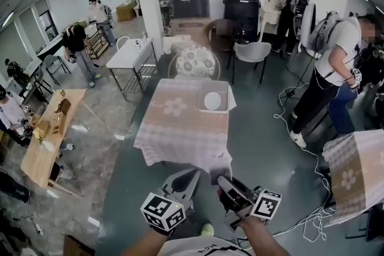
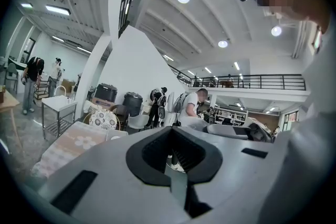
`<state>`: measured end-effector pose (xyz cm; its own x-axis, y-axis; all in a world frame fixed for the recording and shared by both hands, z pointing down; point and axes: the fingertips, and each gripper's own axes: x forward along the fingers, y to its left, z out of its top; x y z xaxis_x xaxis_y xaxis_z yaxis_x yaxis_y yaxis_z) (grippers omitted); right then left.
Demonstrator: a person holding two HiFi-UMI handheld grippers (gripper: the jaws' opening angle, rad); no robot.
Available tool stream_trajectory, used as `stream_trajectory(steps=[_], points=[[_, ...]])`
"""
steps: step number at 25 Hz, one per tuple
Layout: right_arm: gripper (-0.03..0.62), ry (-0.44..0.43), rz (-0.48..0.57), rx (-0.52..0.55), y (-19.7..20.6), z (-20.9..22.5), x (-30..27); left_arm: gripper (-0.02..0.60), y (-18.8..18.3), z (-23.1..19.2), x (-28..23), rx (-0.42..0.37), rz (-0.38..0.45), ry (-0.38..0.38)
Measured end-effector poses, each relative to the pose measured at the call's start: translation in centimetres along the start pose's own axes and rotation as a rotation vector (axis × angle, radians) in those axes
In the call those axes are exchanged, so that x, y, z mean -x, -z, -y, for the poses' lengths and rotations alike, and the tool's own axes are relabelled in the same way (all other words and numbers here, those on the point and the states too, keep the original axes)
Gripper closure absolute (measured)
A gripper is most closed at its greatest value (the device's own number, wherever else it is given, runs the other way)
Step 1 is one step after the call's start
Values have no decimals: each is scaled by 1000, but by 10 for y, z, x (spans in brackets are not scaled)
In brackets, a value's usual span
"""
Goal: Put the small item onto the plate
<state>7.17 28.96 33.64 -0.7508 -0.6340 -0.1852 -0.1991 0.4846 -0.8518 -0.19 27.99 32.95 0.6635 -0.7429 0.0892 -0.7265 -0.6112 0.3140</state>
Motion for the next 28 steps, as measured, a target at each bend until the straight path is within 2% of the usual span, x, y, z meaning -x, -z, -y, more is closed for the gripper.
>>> stream_trajectory(steps=[8,14,23,28], points=[[499,27,-5,-1,-18,33,-34,575,-2,-38,-35,8,-7,10],[499,56,-5,-4,-41,75,-88,575,-12,-97,-78,4,-13,19],[499,153,38,-6,-85,148,-161,575,-31,-174,-156,4,-38,100],[499,192,54,-9,-112,182,-192,575,-39,-208,-196,-7,-22,121]])
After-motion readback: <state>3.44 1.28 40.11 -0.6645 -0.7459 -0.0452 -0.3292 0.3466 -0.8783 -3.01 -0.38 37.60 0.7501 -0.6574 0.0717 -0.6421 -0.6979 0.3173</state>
